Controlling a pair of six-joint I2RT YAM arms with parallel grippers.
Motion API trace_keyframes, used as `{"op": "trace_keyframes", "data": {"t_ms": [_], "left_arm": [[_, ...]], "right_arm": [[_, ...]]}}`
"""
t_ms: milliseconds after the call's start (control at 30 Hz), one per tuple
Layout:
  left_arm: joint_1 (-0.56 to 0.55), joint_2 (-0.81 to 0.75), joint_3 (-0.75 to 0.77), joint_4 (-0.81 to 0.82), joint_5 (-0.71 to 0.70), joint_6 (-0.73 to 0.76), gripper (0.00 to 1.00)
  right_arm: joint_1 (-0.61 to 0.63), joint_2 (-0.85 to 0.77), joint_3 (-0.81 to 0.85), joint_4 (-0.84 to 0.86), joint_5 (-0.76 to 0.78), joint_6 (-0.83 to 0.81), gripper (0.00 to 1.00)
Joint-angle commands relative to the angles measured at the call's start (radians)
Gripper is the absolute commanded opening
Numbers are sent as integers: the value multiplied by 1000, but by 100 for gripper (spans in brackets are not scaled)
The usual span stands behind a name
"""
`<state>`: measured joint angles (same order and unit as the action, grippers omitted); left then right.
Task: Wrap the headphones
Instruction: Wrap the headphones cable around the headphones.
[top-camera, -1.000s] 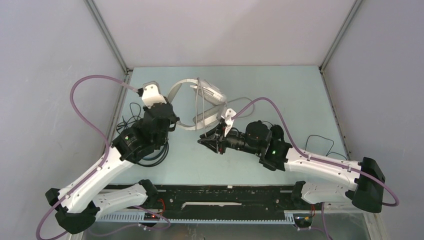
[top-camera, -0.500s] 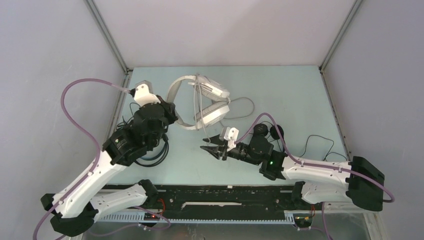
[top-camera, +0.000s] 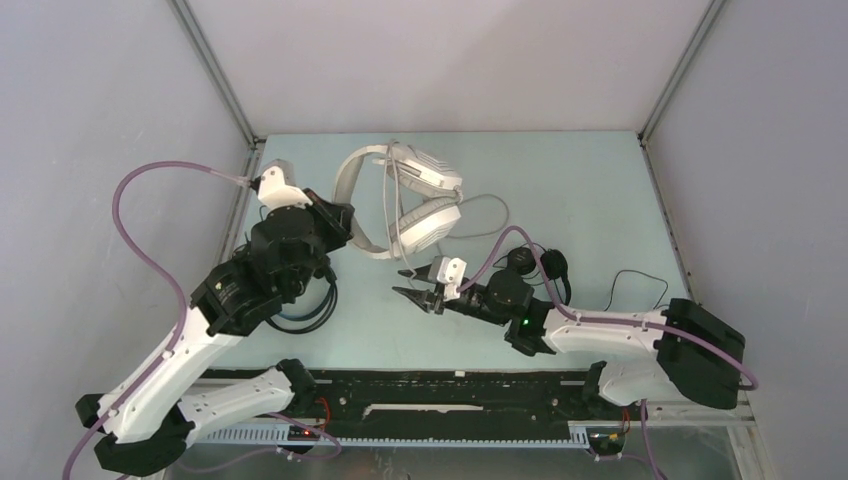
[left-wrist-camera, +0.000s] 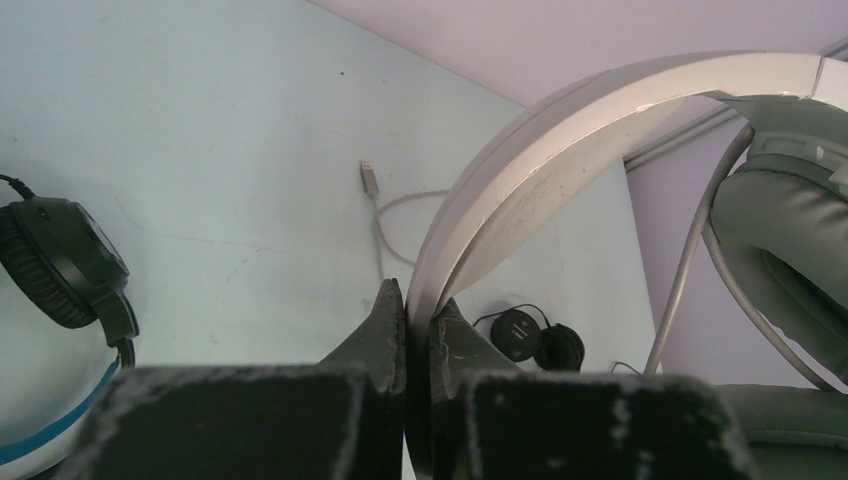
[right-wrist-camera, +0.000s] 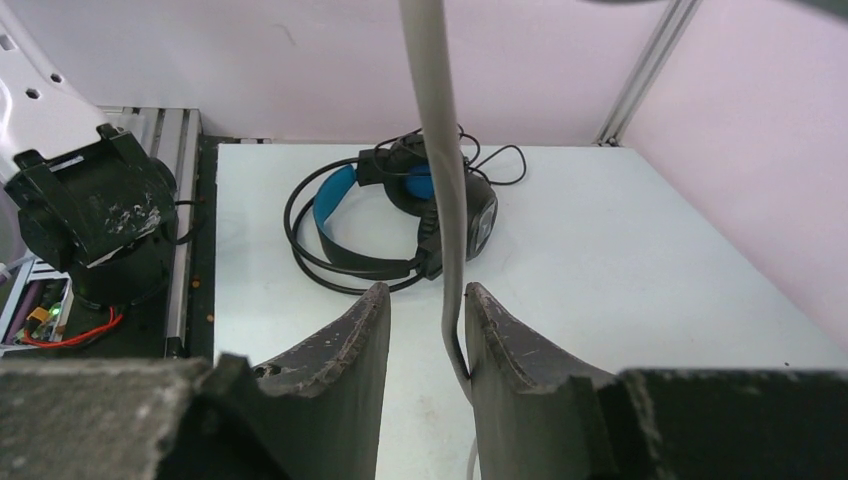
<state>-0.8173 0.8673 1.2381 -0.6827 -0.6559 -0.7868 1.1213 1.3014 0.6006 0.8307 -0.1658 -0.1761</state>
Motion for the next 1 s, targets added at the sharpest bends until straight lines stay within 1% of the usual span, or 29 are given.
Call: {"op": "trace_keyframes", "data": {"t_ms": [0,333,767,967], "left_arm": [[5,-35,92,96,33,-83,0],[6,-55,96,100,69,-111,0],[4,-74,106,110,107,-138,0],[6,-74,116,111,124,-144,0]], "right_arm": [[-8,42,-18,144,-19,-18,36],[-37,181,-49,325,-41,45,37],[-57,452,-48,594,-73,83,37],[-58,547,-21,611,-61,98,36]]}}
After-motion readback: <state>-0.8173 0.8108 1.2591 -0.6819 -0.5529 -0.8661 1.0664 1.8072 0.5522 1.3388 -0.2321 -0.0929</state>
